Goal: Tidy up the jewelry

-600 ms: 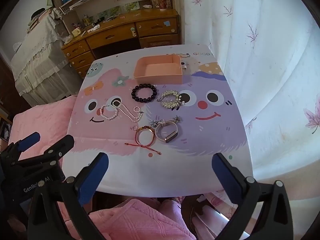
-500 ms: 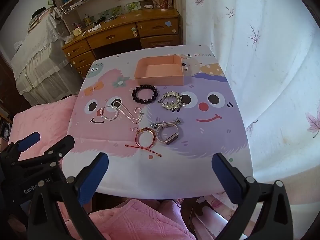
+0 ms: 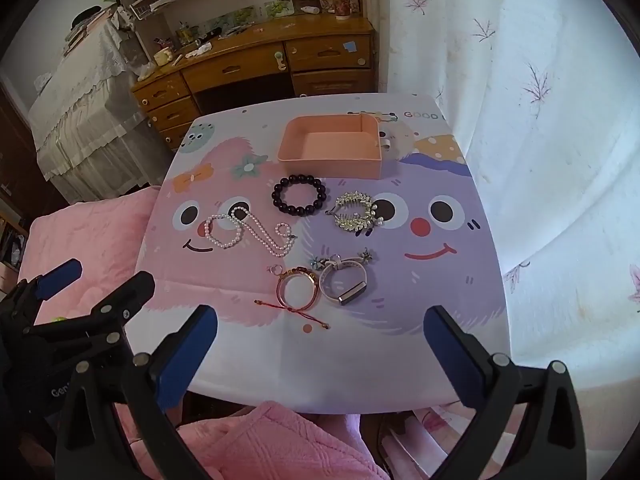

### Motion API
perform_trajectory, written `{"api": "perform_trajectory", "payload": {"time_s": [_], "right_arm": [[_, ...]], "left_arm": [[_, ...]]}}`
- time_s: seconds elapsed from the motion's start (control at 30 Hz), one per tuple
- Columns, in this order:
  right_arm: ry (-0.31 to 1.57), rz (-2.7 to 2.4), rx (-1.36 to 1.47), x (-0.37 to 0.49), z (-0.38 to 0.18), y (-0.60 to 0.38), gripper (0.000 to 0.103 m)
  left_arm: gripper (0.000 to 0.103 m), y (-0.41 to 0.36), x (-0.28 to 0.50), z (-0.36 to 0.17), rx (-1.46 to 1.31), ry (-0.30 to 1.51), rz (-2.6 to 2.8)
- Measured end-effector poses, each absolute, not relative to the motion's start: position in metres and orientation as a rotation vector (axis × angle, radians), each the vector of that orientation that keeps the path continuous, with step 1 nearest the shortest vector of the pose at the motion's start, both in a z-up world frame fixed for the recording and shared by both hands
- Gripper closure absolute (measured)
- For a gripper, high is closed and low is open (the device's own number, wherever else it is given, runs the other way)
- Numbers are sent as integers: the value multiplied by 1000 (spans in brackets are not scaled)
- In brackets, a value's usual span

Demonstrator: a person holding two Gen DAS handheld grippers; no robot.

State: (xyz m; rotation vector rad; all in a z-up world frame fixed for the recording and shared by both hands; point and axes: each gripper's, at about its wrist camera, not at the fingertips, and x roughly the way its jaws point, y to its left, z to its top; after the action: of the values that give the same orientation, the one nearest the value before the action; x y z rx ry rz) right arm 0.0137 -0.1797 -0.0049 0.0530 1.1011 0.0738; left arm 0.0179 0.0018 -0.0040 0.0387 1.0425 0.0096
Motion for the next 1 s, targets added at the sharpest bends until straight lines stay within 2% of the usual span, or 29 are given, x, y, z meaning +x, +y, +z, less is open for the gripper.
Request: {"api": "perform_trajectory", "payload": {"time_s": [1.0], "right_arm": [[1073,75,37,19,4,-179,0]], "left_arm": [[1,-5,31,1,45,1048,3]]}}
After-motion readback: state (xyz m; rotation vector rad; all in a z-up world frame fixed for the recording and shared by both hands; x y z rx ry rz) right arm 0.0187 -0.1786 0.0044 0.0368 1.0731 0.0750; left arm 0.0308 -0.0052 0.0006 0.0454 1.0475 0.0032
